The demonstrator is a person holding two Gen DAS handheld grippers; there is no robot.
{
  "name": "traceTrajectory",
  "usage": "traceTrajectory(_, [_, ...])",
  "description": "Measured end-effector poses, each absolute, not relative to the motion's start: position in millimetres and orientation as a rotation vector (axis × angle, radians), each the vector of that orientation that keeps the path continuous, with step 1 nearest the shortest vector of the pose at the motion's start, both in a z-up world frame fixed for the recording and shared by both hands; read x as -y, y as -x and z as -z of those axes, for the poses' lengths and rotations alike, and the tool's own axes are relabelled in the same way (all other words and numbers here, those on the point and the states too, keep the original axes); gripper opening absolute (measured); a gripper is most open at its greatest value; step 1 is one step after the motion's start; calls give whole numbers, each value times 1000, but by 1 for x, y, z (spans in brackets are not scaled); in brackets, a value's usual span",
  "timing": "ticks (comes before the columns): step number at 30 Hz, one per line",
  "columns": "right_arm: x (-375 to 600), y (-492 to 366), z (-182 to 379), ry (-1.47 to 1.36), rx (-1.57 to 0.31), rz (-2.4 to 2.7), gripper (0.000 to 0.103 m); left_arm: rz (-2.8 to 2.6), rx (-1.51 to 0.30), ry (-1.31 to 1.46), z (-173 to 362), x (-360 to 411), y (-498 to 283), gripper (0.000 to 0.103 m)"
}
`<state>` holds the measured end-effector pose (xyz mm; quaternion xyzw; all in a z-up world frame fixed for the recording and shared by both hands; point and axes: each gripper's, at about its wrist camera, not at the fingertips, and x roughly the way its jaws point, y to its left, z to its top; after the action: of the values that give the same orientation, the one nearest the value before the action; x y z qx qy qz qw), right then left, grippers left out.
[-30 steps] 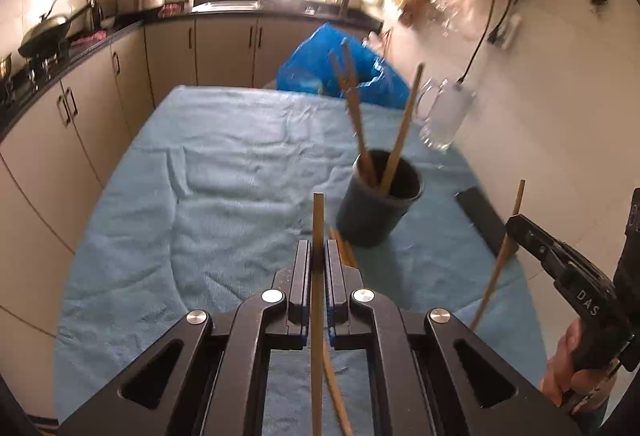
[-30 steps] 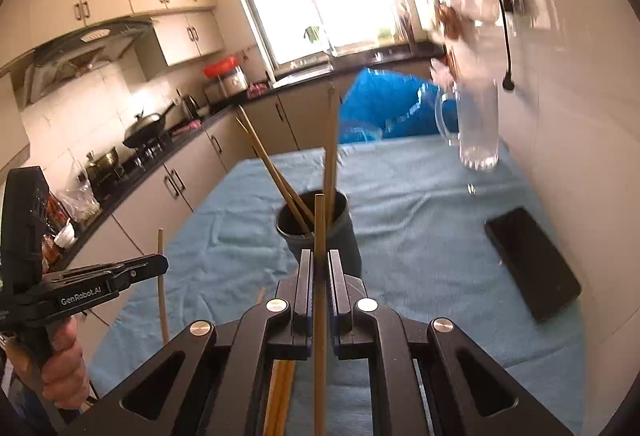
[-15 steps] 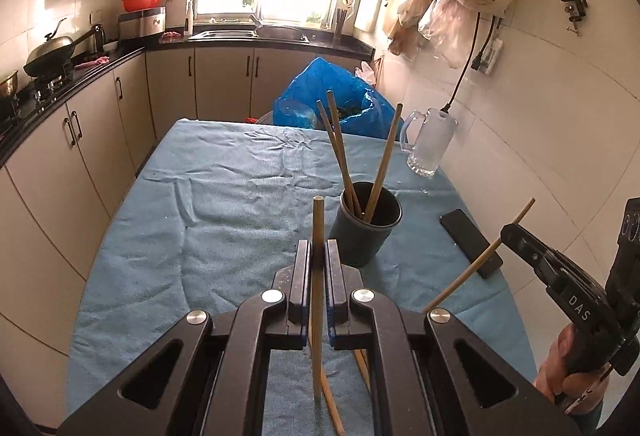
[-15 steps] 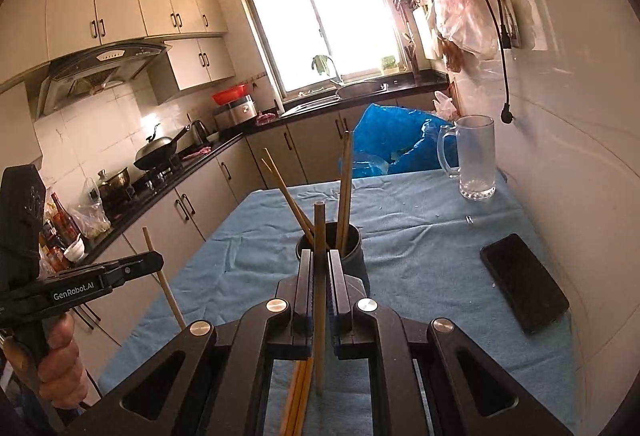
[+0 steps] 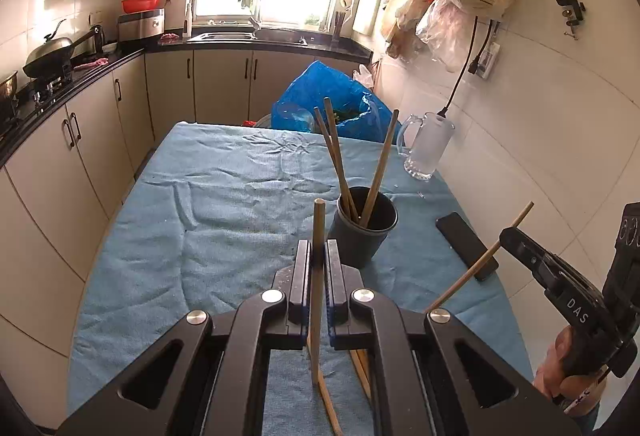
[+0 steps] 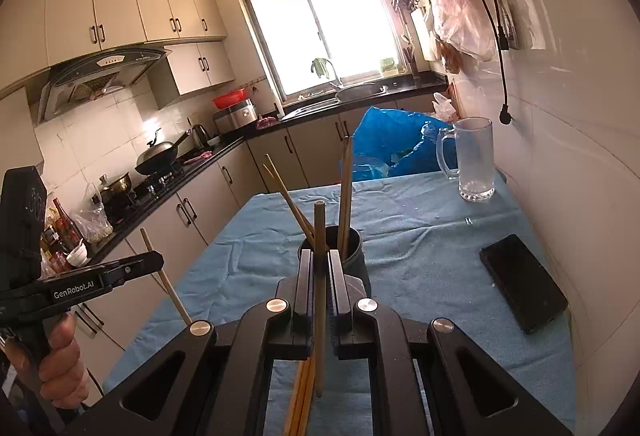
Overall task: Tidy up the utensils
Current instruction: 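Lift the right gripper's chopstick above the holder while the left carries its own, then lower both grippers' chopsticks into the black holder and open both grippers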
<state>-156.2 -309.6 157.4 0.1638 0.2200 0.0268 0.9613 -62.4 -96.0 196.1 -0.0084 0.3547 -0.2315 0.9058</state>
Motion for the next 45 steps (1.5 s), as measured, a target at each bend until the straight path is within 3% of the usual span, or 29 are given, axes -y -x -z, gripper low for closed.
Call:
traceTrajectory(25, [313,160,-171,-350,-419,-61,6,512,-712,10,-218,107,64,6])
traceTrajectory(45, [325,139,-222,-328,-340,-50,6,527,-652,3,-264,122,49,6])
